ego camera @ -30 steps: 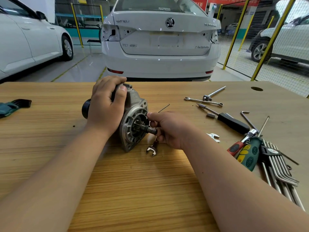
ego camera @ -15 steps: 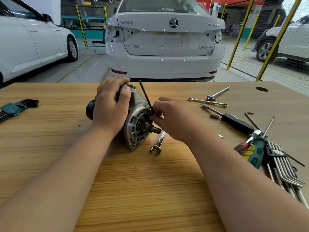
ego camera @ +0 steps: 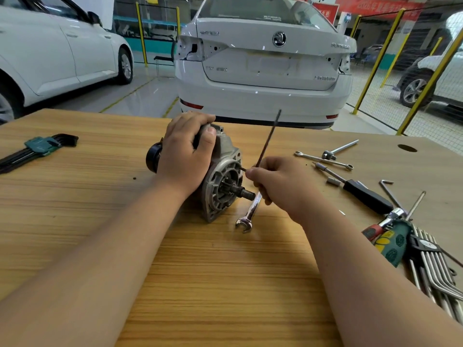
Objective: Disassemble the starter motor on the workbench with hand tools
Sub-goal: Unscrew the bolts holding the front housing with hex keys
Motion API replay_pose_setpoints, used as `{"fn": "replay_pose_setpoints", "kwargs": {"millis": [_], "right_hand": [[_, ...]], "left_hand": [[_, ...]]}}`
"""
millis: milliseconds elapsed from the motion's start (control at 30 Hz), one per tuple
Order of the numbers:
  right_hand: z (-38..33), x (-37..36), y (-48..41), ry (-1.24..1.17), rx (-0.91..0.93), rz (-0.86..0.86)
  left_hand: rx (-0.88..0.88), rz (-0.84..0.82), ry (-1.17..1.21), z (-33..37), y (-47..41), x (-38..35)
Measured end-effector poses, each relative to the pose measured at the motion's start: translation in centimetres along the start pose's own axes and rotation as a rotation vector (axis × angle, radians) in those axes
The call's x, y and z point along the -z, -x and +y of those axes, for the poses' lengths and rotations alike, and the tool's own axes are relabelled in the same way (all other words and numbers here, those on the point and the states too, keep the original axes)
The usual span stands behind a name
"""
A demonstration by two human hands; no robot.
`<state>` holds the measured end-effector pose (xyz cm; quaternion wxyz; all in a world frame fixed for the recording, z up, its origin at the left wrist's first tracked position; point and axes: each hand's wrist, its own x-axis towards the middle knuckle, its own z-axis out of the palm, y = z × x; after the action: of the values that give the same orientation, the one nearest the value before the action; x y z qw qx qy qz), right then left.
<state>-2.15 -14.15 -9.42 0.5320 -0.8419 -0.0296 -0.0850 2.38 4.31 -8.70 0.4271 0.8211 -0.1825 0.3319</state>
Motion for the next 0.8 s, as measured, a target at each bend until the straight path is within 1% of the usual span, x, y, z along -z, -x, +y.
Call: {"fn": "replay_pose_setpoints", "kwargs": {"millis": [67,100,167,400,533,633,800], "right_hand": [[0.0,-0.2,-0.2,-0.272,-0.18,-0.086],[0.1,-0.4,-0.3,-0.337,-0.244,-0.107],[0.2,-0.8,-0.5,-0.361,-0.32,-0.116],[0.1,-2.1,-0.7,-0.487,-0.422,-0.028],[0.0,-2.4,-0.8,-0.504,-0.504,-0.049],[0.0,-2.3,-0.9,-0.503,-0.509,-0.043],[0.3,-2.0,-0.7,-0.361,-0.322,-0.04]], "left_hand": [[0.004,-0.007,-0.001,0.0,0.0,0.0],[0.006,-0.01,-0.001,0.0,0.0,0.0],[0.006,-0.012,-0.001,0.0,0.0,0.0],[-0.002,0.001,0.018,-0.1,-0.1,-0.1],[-0.008,0.005,0.024,-0.1,-0.1,-0.1],[-0.012,0.008,0.025,-0.1,-0.1,0.0],[-0.012,0.013,0.022,0.1,0.0,0.0]]}}
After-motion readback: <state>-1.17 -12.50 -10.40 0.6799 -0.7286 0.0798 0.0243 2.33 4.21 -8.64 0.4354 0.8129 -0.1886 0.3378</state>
